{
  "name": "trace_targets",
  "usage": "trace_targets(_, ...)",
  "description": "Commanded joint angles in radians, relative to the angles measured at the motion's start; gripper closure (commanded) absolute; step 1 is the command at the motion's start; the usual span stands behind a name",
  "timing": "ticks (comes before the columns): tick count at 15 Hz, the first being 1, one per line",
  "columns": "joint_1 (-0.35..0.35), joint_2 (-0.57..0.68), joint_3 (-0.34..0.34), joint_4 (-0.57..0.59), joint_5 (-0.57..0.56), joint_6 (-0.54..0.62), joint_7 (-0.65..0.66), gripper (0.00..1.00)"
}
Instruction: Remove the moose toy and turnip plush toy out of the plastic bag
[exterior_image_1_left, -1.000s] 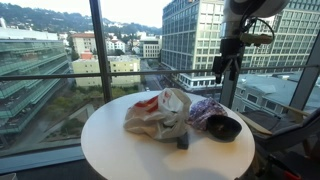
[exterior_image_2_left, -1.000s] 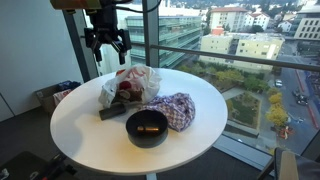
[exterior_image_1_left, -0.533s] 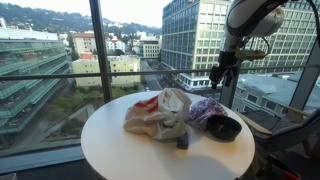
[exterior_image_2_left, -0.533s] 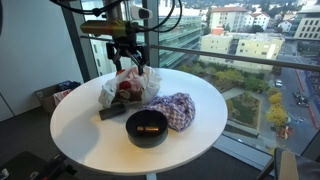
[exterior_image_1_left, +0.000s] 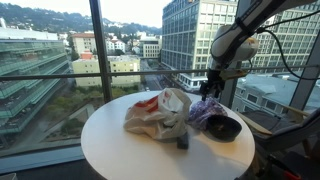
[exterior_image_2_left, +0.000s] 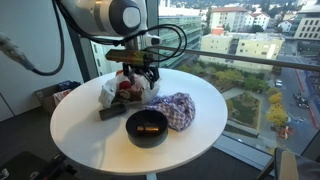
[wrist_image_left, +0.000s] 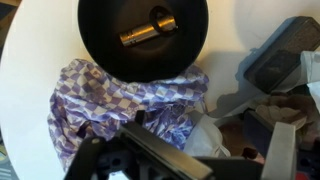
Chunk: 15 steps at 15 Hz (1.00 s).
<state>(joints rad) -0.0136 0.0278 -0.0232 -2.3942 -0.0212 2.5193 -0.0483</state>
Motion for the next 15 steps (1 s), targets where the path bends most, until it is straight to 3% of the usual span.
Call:
trace_targets(1,0.01,0.099,0.018,0.086,0.023,0.047,-0.002,0.0)
trace_targets(5,0.017,0.204,0.017,0.161,-0.015,0.081,0.029,0.0)
trace_targets(15,0.07,0.386,0.084,0.352,0.073,0.055,0.134,0.0)
